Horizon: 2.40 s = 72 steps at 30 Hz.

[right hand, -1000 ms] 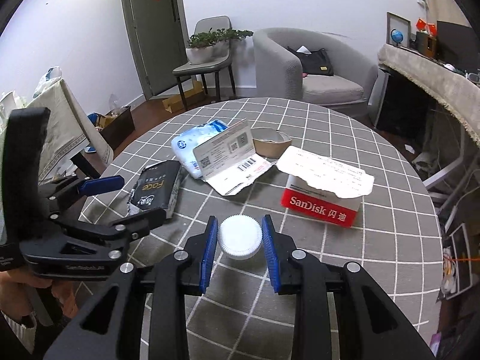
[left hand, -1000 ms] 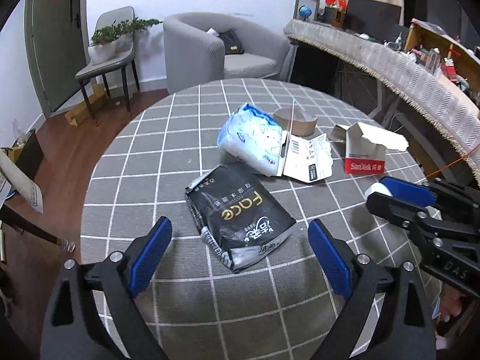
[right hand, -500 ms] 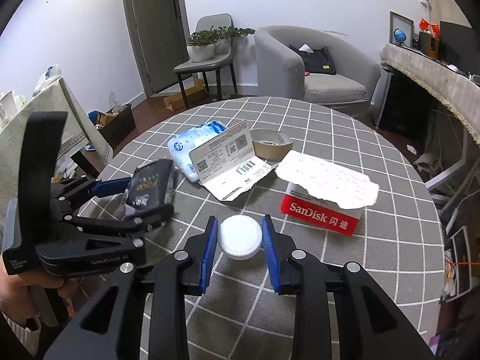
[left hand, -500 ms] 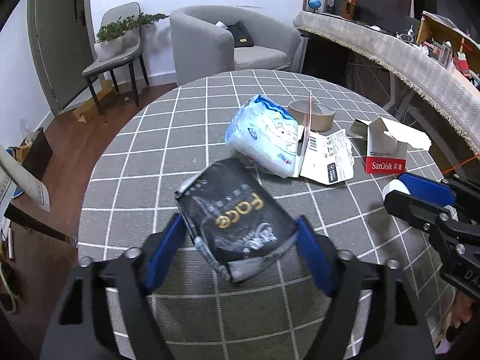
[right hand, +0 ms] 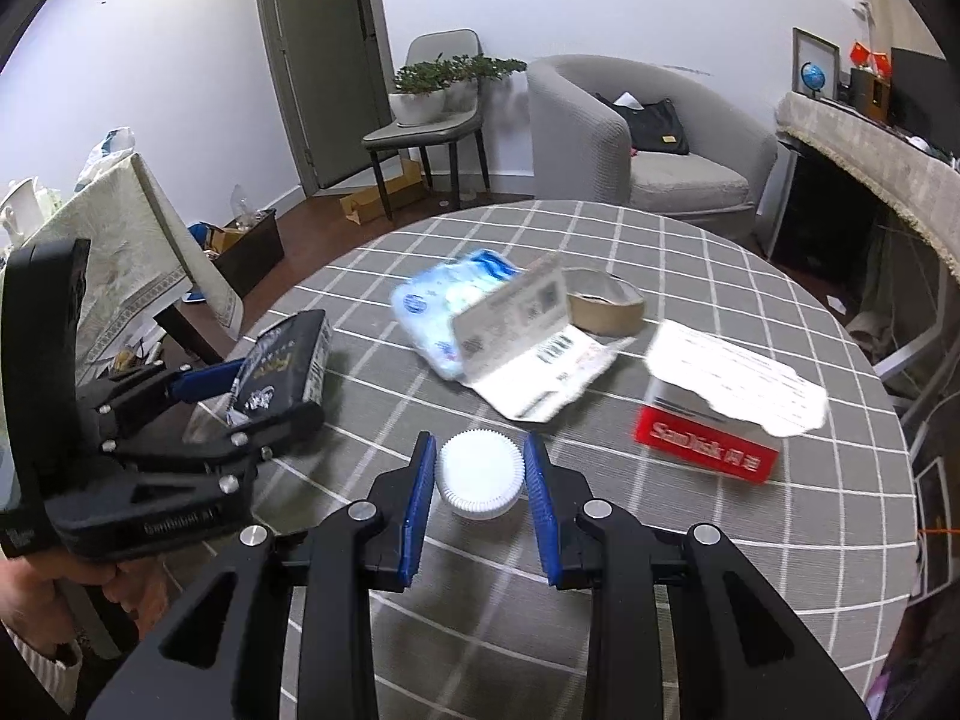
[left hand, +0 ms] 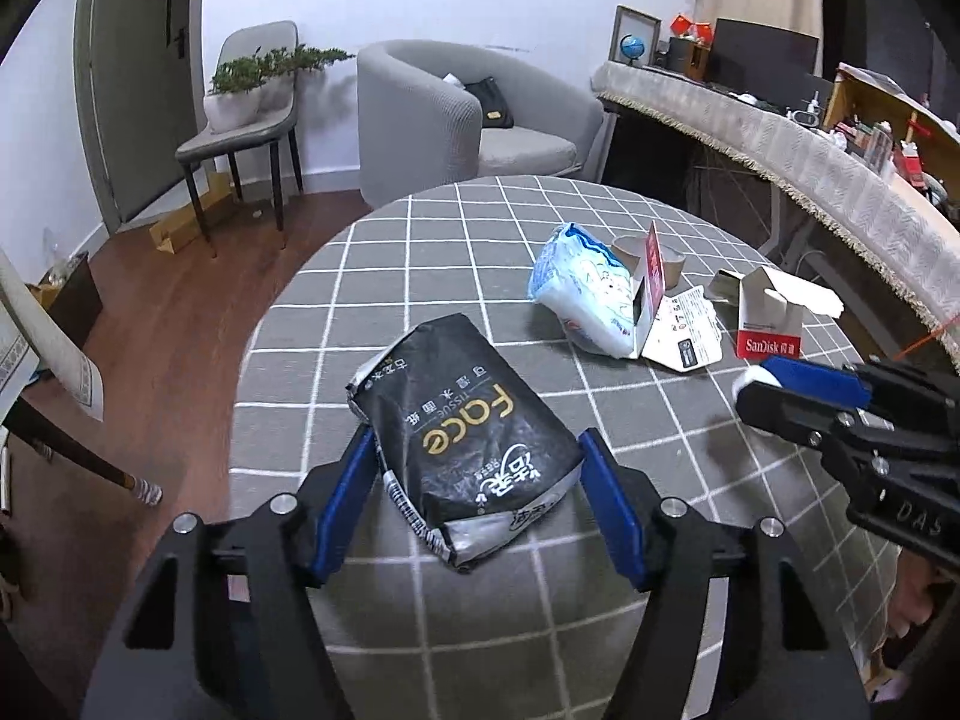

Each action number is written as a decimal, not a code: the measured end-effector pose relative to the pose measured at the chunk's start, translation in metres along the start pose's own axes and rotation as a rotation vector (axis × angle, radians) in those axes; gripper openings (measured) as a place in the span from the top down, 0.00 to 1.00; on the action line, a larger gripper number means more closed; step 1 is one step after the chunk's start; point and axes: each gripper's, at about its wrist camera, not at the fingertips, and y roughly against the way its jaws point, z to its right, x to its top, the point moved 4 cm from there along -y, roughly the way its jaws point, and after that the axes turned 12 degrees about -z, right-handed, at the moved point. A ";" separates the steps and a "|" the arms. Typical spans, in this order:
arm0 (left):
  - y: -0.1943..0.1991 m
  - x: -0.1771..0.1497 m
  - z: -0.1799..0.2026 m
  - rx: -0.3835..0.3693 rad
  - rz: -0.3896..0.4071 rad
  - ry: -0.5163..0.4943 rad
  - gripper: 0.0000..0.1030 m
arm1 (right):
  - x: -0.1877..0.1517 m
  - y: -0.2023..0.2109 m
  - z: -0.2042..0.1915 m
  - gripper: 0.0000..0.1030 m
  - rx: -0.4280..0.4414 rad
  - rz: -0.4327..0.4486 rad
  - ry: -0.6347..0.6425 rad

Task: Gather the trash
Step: 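Grasp the small white round cap with the right tool while the left tool grasps the black Face tissue pack, then carry both items over the teal bin while the left tool releases the Face pack inside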

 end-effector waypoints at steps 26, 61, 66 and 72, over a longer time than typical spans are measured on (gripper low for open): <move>0.062 -0.073 -0.102 0.085 0.042 0.047 0.31 | -0.008 -0.001 -0.119 0.71 0.088 0.028 0.095; 0.028 -0.170 -0.212 0.113 -0.274 0.095 0.26 | -0.004 -0.076 -0.261 0.71 0.192 -0.105 0.242; 0.043 -0.167 -0.224 0.118 -0.221 0.123 0.26 | -0.014 -0.094 -0.276 0.71 0.193 -0.156 0.269; 0.062 -0.162 -0.239 0.132 -0.162 0.157 0.26 | -0.027 -0.117 -0.284 0.71 0.183 -0.217 0.286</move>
